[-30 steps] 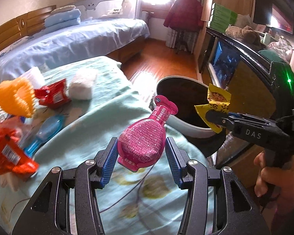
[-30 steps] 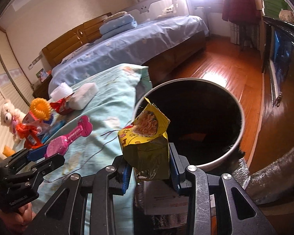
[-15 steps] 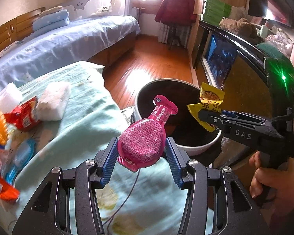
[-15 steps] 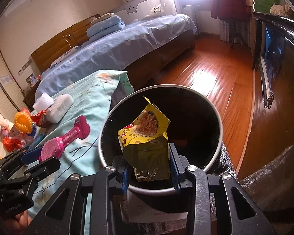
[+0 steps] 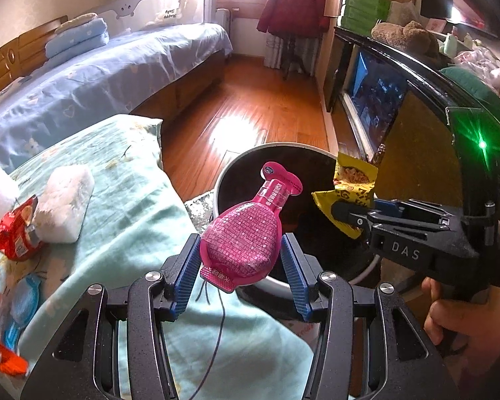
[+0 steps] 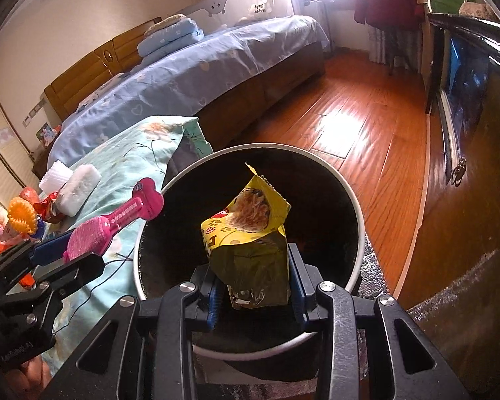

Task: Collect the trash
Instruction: 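Carry both items over the black bin and open both grippers to drop them, then grasp the red-orange wrapper with the left gripper while the right gripper grasps the white sponge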

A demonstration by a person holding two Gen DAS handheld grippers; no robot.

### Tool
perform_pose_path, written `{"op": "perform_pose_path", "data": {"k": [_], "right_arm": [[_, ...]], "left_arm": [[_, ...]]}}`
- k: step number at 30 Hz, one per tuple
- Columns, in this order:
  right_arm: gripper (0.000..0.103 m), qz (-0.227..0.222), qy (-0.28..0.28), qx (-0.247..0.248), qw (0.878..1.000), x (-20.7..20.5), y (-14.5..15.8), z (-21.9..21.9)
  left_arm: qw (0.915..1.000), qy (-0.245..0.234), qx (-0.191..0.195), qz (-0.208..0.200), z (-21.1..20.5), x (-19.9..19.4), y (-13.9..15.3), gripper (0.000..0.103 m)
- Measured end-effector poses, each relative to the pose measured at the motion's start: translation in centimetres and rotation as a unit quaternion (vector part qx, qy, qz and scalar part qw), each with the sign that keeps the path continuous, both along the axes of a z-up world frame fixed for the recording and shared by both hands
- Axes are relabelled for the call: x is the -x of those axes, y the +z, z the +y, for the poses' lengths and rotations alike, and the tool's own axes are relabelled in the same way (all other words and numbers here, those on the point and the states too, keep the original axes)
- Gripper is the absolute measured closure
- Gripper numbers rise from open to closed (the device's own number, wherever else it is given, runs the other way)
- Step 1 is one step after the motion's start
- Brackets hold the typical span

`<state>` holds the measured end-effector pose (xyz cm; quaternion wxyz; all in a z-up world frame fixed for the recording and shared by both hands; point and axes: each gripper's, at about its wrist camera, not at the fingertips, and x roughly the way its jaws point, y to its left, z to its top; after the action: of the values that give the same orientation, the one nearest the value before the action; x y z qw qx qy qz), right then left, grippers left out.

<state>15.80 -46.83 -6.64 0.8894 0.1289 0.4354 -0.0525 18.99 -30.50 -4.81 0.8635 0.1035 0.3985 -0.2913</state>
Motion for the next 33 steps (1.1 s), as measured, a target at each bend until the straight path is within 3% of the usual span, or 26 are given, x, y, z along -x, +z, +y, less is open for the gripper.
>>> {"op": "perform_pose_path", "data": {"k": [6, 9, 11, 17, 19, 33], "right_arm": [[0.063, 0.005, 0.001, -0.002, 1.000, -0.4, -0.1, -0.3], [0.048, 0.007, -0.006, -0.005, 1.000, -0.4, -0.1, -0.6], [0.039, 0.005, -0.011, -0.004, 1.000, -0.2, 0.0, -0.7], [0.034, -0.012, -0.015, -0.014, 1.000, 0.8, 0.8, -0.1], [0.024, -0.020, -0.012, -0.020, 1.000, 1.0, 1.1, 0.5], [0.019, -0.035, 0.045, -0.049, 0.997, 2.1, 1.3, 8.3]], "left_arm": [[0.9999, -0.006, 0.002, 0.009, -0.5, -0.4, -0.1, 0.049], [0.9999, -0.003, 0.006, 0.009, -0.3, -0.3, -0.1, 0.033], [0.9999, 0.001, 0.010, 0.004, 0.3, 0.1, 0.2, 0.031], [0.9994, 0.024, 0.023, -0.001, 3.4, 1.6, 0.6, 0.027], [0.9991, 0.033, 0.028, 0.000, 4.7, 2.2, 0.5, 0.027], [0.9902, 0.128, 0.054, 0.013, 14.4, 4.5, -0.2, 0.026]]}}
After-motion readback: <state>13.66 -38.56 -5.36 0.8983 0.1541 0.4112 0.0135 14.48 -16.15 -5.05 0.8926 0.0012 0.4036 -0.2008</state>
